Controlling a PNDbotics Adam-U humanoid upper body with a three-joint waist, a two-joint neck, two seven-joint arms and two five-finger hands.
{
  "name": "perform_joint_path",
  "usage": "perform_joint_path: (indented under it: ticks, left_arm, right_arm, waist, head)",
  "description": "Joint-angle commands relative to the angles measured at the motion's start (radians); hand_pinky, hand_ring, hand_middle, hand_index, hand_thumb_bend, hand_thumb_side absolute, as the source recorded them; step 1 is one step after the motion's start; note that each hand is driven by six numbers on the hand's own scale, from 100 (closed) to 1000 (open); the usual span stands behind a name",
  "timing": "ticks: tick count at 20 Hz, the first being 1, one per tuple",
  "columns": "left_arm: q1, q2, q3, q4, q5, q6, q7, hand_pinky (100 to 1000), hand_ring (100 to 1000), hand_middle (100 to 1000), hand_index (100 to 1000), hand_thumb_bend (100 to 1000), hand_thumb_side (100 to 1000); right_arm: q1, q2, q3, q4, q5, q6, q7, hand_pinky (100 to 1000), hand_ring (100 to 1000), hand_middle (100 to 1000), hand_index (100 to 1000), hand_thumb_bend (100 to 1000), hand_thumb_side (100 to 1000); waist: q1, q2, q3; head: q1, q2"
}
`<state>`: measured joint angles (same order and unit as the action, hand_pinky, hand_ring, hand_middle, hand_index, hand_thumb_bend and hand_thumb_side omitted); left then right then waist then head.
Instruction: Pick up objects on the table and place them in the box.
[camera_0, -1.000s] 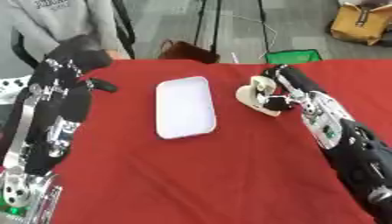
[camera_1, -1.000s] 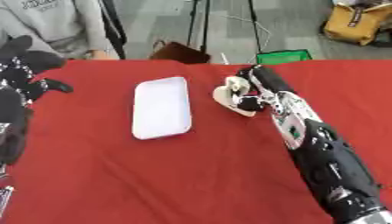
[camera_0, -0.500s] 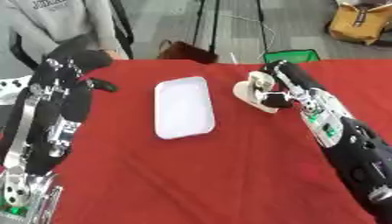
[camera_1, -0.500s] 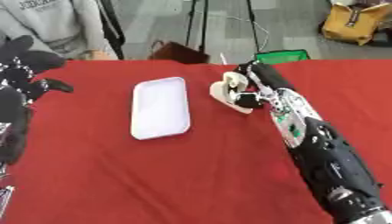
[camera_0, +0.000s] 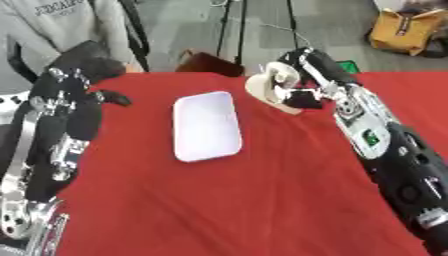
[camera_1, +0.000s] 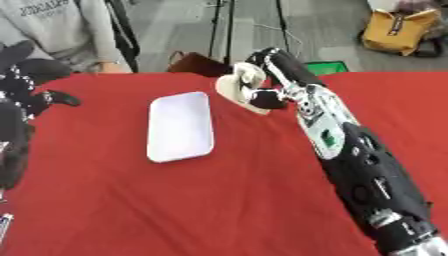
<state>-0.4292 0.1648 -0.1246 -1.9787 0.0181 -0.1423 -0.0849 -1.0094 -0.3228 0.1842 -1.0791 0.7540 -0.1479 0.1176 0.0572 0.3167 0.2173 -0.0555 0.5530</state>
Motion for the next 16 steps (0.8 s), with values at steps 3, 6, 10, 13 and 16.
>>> perform_joint_path:
  ticks: [3,6,10,13,16]
  left_arm:
    - [-0.012,0.0,-0.001,-0.021,0.01,-0.002,-0.005,624,806,715,913,518,596]
    - [-0.013,-0.002,-0.003,-0.021,0.012,-0.002,-0.007,624,806,714,913,519,596]
    - [-0.014,-0.004,-0.004,-0.021,0.013,-0.002,-0.007,624,806,715,913,519,596]
    - [-0.016,-0.006,-0.006,-0.021,0.015,-0.003,-0.008,624,806,715,913,521,594]
    - [-0.018,-0.007,-0.008,-0.021,0.018,-0.005,-0.011,625,806,715,913,521,593]
  right_arm:
    - [-0.036,0.052,0.037,0.005,0.021,-0.023,0.046,438,545,545,718,100,284]
    - [-0.036,0.092,0.053,0.034,0.048,-0.052,0.067,443,549,548,719,100,284]
    - [-0.035,0.123,0.053,0.05,0.058,-0.072,0.069,422,541,550,716,100,289]
    - [-0.031,0.14,0.043,0.045,0.047,-0.061,0.01,406,531,554,715,100,303]
    - [-0.026,0.154,0.042,0.046,0.043,-0.035,-0.058,394,527,554,713,100,299]
  waist:
    - [-0.001,-0.025,0.008]
    - [-0.001,-0.022,0.016]
    - [-0.002,-0.02,0.021]
    - [-0.002,-0.02,0.023]
    - [-0.002,-0.02,0.024]
  head:
    - [-0.009,-0.006]
    - [-0.017,-0.006]
    - [-0.025,-0.006]
    - [-0.031,-0.007]
    - [-0.034,-0.007]
